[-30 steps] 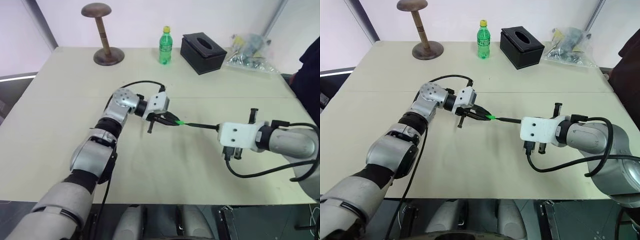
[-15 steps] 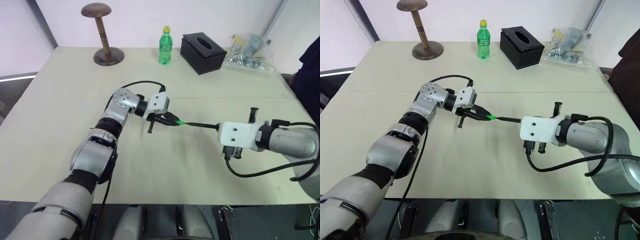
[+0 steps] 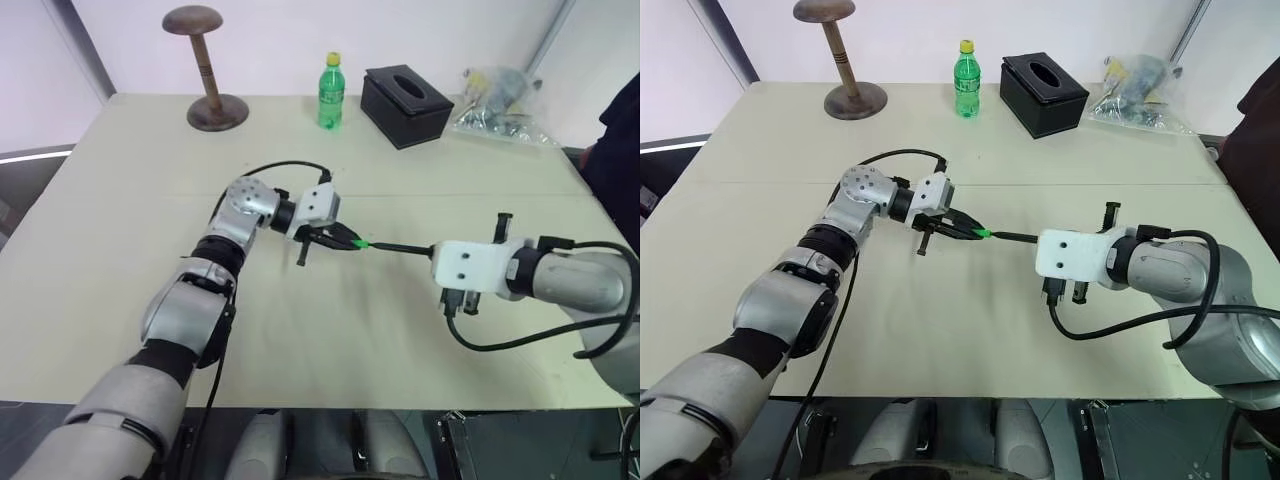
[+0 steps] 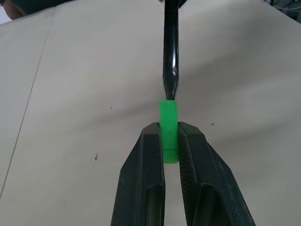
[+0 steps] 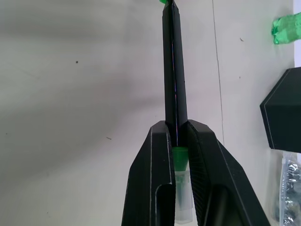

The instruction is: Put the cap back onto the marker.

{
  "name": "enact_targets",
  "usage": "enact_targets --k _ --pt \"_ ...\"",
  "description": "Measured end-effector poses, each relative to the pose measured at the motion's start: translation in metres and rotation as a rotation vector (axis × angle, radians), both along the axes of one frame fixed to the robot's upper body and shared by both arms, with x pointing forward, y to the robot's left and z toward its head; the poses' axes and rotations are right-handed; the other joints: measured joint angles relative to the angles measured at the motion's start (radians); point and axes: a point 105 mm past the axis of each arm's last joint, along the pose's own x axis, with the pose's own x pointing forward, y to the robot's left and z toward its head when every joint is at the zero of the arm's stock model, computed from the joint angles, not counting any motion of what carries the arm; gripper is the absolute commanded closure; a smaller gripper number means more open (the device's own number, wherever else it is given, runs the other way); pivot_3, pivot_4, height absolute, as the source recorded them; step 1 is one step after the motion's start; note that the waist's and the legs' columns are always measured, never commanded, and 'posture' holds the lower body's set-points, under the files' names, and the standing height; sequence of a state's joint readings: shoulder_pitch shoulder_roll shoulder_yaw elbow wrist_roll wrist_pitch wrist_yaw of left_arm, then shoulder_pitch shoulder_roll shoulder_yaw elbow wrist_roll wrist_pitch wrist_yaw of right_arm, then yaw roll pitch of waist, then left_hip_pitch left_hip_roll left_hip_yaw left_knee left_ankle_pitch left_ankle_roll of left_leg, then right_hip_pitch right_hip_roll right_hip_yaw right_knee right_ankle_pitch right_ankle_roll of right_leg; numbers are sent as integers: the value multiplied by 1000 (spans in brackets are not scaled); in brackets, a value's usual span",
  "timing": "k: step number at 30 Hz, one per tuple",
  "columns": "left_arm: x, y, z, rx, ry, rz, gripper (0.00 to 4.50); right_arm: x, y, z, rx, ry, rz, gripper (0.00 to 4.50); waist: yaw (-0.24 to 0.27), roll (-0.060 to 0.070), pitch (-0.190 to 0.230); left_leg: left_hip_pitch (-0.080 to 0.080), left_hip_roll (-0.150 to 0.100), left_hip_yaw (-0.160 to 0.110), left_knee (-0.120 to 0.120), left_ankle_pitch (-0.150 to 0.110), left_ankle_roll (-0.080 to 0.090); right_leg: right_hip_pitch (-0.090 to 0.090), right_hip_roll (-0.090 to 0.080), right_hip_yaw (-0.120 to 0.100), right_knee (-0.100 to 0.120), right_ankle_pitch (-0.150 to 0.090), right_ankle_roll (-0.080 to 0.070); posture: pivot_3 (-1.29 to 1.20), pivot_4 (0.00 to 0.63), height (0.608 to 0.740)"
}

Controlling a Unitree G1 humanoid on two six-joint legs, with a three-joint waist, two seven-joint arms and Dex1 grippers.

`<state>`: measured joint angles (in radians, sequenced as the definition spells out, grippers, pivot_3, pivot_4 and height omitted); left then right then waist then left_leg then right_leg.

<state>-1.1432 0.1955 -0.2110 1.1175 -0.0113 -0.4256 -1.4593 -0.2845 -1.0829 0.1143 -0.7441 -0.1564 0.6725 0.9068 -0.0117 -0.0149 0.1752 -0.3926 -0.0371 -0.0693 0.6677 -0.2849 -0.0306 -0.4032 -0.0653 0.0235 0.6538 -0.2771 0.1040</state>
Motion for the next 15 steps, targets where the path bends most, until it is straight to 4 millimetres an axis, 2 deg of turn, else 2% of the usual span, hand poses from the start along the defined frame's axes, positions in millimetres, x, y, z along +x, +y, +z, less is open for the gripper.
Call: enact_targets --k 15 --pt "-2 2 1 0 31 -18 4500 5 9 0 -31 -21 34 4462 0 0 0 0 0 0 0 0 0 0 0 0 0 0 0 0 150 740"
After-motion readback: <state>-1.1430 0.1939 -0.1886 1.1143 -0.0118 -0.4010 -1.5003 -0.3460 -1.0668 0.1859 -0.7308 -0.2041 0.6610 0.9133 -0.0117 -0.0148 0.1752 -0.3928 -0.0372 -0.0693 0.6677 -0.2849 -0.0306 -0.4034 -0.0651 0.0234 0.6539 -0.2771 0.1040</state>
